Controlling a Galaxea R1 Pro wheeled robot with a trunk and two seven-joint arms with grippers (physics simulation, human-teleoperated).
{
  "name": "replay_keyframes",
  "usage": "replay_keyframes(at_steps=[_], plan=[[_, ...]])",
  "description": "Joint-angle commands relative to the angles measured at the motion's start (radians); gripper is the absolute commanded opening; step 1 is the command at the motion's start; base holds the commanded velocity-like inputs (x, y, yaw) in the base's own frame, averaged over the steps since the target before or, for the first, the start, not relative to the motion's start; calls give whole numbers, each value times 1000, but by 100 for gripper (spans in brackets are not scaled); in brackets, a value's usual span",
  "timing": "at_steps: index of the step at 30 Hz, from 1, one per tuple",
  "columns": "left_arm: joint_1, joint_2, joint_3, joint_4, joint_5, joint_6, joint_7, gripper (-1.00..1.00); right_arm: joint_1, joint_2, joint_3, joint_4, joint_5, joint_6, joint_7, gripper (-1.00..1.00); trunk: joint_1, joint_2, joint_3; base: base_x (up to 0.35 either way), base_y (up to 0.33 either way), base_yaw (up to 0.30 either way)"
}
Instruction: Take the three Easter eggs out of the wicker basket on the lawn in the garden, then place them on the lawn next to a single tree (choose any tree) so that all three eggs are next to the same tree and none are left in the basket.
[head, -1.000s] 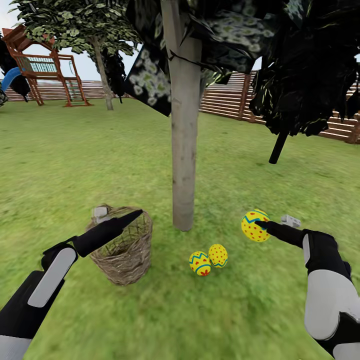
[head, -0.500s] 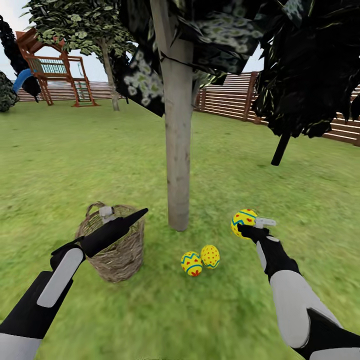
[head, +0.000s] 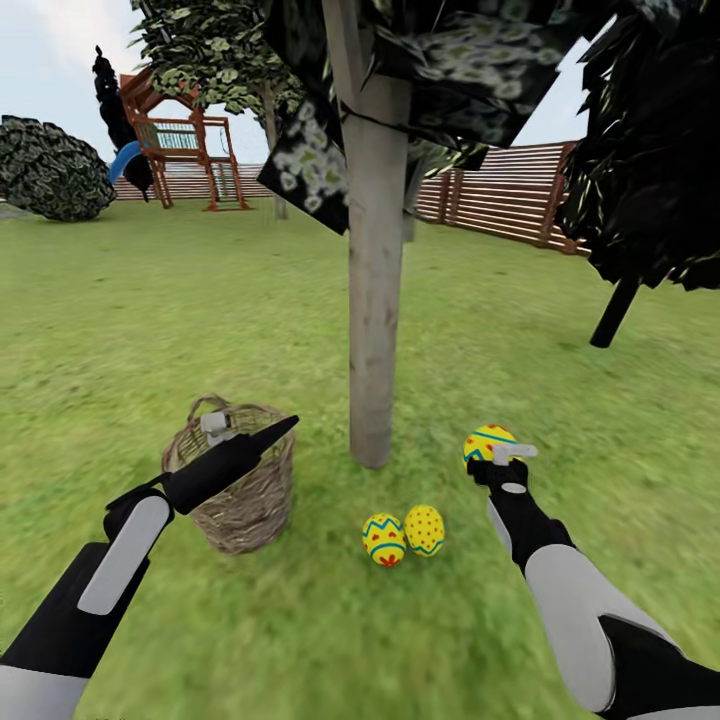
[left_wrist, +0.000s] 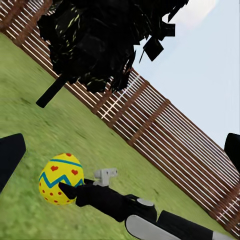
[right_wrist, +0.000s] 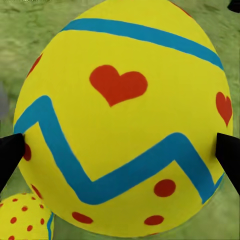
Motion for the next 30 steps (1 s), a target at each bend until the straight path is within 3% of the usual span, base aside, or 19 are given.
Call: replay_keyframes(at_steps=[1, 8, 11, 15, 19, 22, 26, 28, 30], plan=[[-1, 0, -1, 0, 10, 8, 2, 100, 0, 1, -5, -1, 10, 3, -1, -100, 0, 0, -1, 201, -312, 291], [-1, -11, -1, 0, 10, 8, 1, 100, 0, -7, -5, 61, 13, -12, -1, -100, 0, 0, -1, 223, -281, 291], [-1, -57, -2, 1, 11, 8, -19, 100, 0, -11, -5, 100, 14, -85, -3, -100, 0, 0, -1, 236, -235, 291], [1, -108, -1, 12, 12, 7, -131, 100, 0, -12, -5, 183, 15, -152, -34, -100, 0, 0, -1, 238, -226, 288], [5, -139, -40, 17, 10, 5, -148, 100, 0, -10, -5, 240, 14, -191, -40, -100, 0, 0, -1, 178, -168, 241], [10, -148, -49, 17, 12, -35, -149, 100, 4, -13, -6, 246, 8, -194, -40, -100, 0, 0, -1, 15, -14, 28], [11, -160, -53, 17, 13, -44, -150, 100, 16, -38, -8, 261, 3, -194, -47, -100, 0, 0, -1, 1, -1, 1], [11, -161, -99, 16, 15, -45, -150, 100, 21, -42, -9, 265, 1, -194, -82, -100, 0, 0, -1, 0, 0, 0], [11, -162, -114, 16, 16, -46, -150, 100, 24, -43, -10, 265, 3, -194, -128, -100, 0, 0, -1, 0, 0, 0]])
